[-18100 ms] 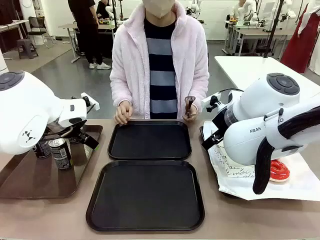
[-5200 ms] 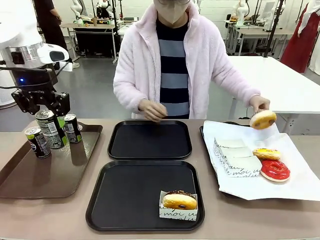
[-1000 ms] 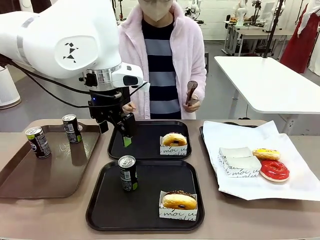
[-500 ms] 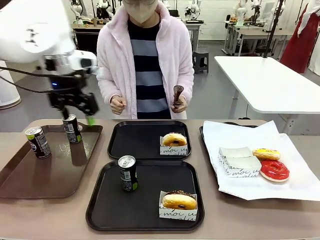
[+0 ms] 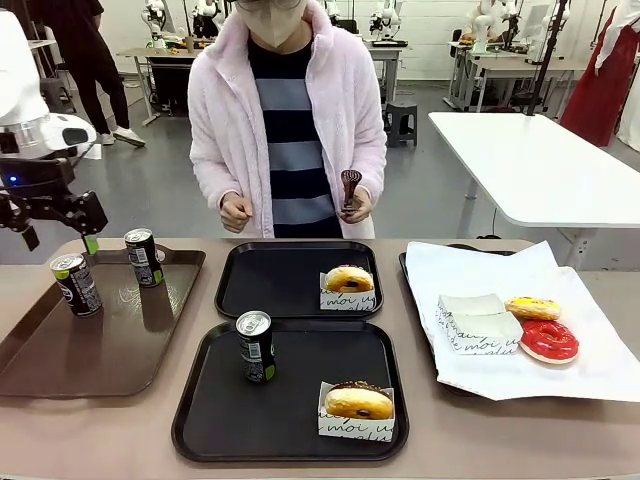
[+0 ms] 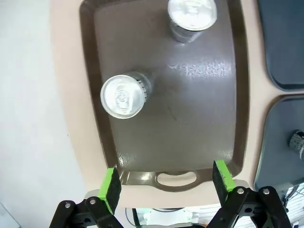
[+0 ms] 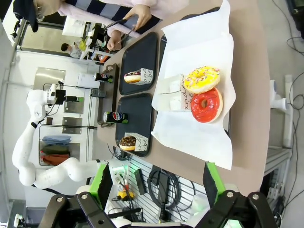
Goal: Set up donuts and drinks on trays.
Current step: Pick up one Pepsi coke from the Handle tray and place it on the Flat Tray without a Pepsi coke.
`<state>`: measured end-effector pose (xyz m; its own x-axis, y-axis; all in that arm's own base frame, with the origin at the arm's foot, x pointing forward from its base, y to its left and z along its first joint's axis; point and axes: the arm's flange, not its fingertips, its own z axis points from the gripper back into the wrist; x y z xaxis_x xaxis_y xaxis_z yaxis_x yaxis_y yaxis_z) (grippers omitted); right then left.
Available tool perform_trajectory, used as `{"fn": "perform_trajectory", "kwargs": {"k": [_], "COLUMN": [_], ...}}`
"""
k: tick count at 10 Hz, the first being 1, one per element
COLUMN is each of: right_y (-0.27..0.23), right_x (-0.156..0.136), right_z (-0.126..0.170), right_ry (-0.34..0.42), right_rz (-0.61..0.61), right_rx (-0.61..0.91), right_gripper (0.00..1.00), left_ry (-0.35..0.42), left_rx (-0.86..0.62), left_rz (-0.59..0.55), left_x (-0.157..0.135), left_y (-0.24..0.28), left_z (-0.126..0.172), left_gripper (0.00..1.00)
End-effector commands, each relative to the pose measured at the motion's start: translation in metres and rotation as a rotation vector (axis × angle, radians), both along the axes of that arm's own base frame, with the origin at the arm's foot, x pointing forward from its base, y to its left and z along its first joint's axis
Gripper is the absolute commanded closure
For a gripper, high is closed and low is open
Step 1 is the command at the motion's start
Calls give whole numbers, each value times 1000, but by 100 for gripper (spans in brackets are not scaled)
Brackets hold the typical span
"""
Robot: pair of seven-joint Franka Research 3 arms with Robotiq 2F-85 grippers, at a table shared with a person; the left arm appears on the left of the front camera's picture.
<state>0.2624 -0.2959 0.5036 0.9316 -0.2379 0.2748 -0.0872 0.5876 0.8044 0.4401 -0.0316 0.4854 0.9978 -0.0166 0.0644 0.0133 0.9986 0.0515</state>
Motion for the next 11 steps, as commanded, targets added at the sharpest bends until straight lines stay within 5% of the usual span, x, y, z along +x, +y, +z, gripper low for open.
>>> {"fn": "perform_trajectory", "kwargs": {"k": [1,3,4,11], "right_y": [-1,-1,-1,-1], "right_x": [2,2,2,2], "right_z": [0,0,0,0], "right_ry": [-29,-29,-29,-29], "right_rz": [-1,-1,-1,-1], "right_rx": [21,21,21,21], "right_gripper": [0,0,0,0], "left_ry": [-34,-50,-14,-16], "left_rx": [36,54,6,12], "left_rz": [86,164,72,87], "left_x": [-1,-9,-2,-3], "left_y": [5,10,9,8], "left_z": [4,1,3,3], "left_gripper": [0,0,0,0]}}
